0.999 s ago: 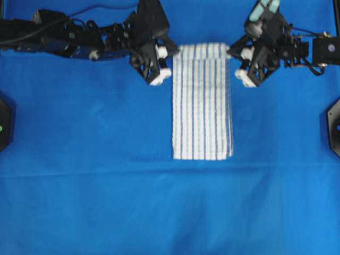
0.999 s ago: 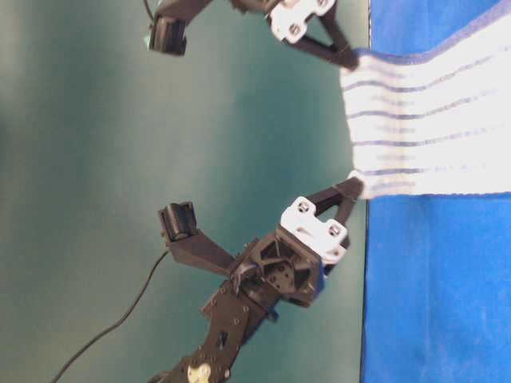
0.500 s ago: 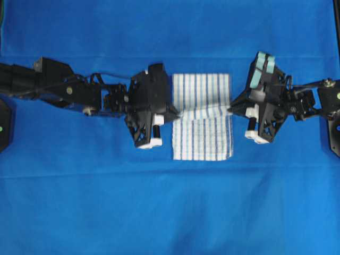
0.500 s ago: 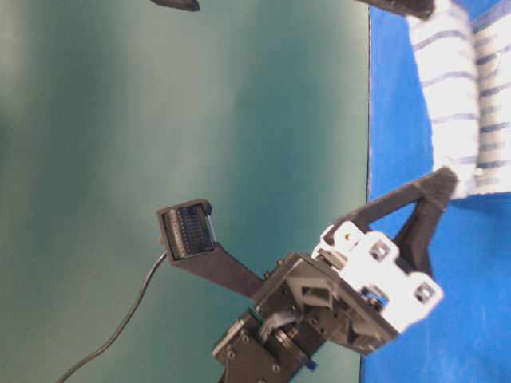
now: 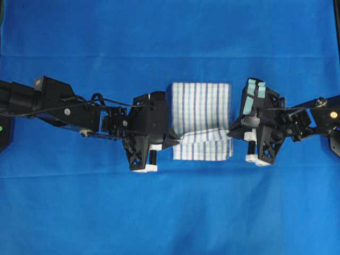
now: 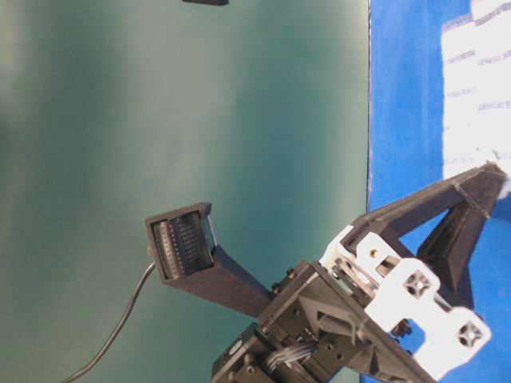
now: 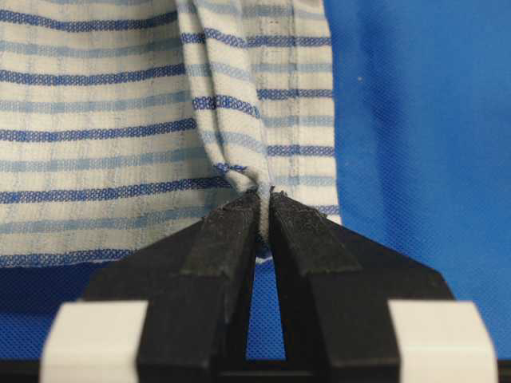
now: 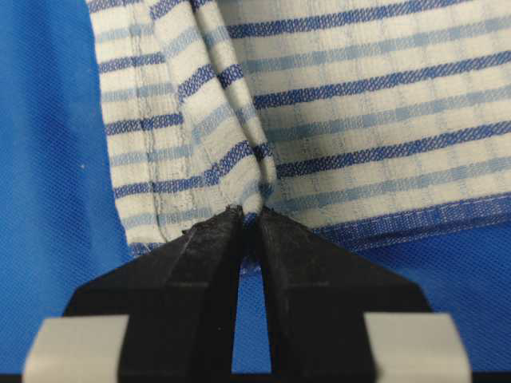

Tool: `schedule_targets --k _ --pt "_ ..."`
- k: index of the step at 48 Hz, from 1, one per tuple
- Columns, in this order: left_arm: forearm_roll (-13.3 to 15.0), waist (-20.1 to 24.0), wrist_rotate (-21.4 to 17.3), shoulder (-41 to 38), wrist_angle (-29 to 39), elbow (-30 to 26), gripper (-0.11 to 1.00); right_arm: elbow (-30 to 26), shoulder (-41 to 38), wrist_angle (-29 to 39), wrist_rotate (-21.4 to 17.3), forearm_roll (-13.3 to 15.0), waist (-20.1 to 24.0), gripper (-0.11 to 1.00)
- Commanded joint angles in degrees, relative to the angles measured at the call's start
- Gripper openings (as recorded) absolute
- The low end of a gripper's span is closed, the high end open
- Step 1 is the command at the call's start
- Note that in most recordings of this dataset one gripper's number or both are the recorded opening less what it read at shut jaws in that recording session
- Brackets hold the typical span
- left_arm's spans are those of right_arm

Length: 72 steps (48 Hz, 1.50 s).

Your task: Fold the blue towel.

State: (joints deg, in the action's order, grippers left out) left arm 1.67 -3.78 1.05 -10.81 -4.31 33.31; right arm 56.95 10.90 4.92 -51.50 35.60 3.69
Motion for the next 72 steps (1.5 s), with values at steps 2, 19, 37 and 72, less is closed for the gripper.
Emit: schedule_targets --k 2,19,37,72 --pt "0.1 -0.5 0.3 0.2 -0.4 -1.0 0.03 -1.1 0.4 -0.1 0.0 -0.2 0.6 0.10" --pt "0.1 -1.0 2.4 -0.8 -0.7 -0.8 0.04 -1.2 0.0 -0.3 0.0 -0.2 1.6 0.10" --pt "0.1 -0.9 2.2 -0.4 -0.7 -0.9 0.59 -3.7 -1.6 1.5 0.1 -0.3 2.3 0.62" --pt "-0.1 2.0 1.1 30.6 5.6 13.1 0.70 -0.3 35.4 24.5 1.5 2.6 4.0 0.56"
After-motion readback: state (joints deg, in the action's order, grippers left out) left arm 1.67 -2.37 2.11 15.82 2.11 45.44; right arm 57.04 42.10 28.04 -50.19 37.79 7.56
